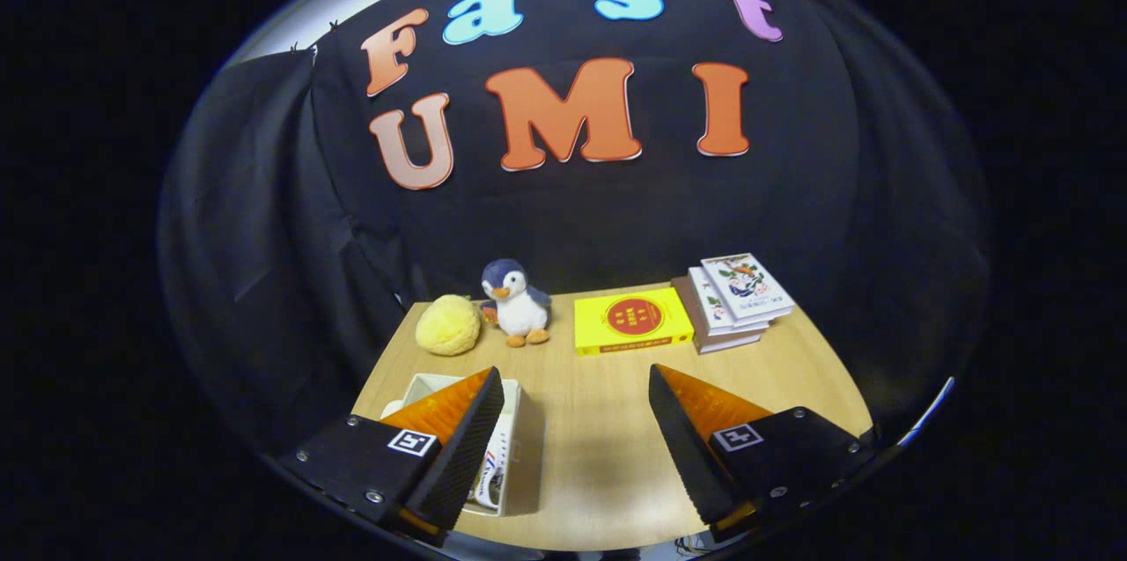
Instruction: Open the storage box then place both shoes into the box .Put the left shoe in first, then the right shoe, with the right side of both shoes facing outward in a uniform manner.
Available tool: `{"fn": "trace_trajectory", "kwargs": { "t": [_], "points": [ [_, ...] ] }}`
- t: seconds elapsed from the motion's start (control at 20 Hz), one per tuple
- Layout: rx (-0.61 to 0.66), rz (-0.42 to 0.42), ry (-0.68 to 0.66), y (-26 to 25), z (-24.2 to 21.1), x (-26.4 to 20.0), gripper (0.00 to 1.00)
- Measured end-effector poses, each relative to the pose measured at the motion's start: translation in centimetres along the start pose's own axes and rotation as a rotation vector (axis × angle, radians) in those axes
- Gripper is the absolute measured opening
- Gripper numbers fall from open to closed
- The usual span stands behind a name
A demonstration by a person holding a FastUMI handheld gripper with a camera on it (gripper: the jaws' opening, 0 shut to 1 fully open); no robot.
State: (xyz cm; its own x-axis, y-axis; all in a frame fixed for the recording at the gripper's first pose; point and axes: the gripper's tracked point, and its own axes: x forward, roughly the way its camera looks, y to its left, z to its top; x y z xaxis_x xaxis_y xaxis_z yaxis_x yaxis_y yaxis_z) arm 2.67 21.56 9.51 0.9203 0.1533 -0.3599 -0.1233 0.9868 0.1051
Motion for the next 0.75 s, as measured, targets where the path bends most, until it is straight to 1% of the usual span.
{"fn": "trace_trajectory", "kwargs": {
  "t": [0.15, 0.3, 0.4, 0.55, 0.75],
  "points": [
    [0.002, -0.024, -0.073, -4.6, 1.9, -1.8, 0.98],
    [0.01, -0.051, -0.123, -8.9, 2.8, -3.2, 0.98],
    [0.019, -0.055, -0.152, -10.9, 3.1, -4.1, 0.98],
    [0.035, -0.086, -0.195, -14.2, 3.4, -4.9, 0.98],
    [0.02, -0.099, -0.24, -16.5, 3.5, -5.5, 0.98]
  ]
}}
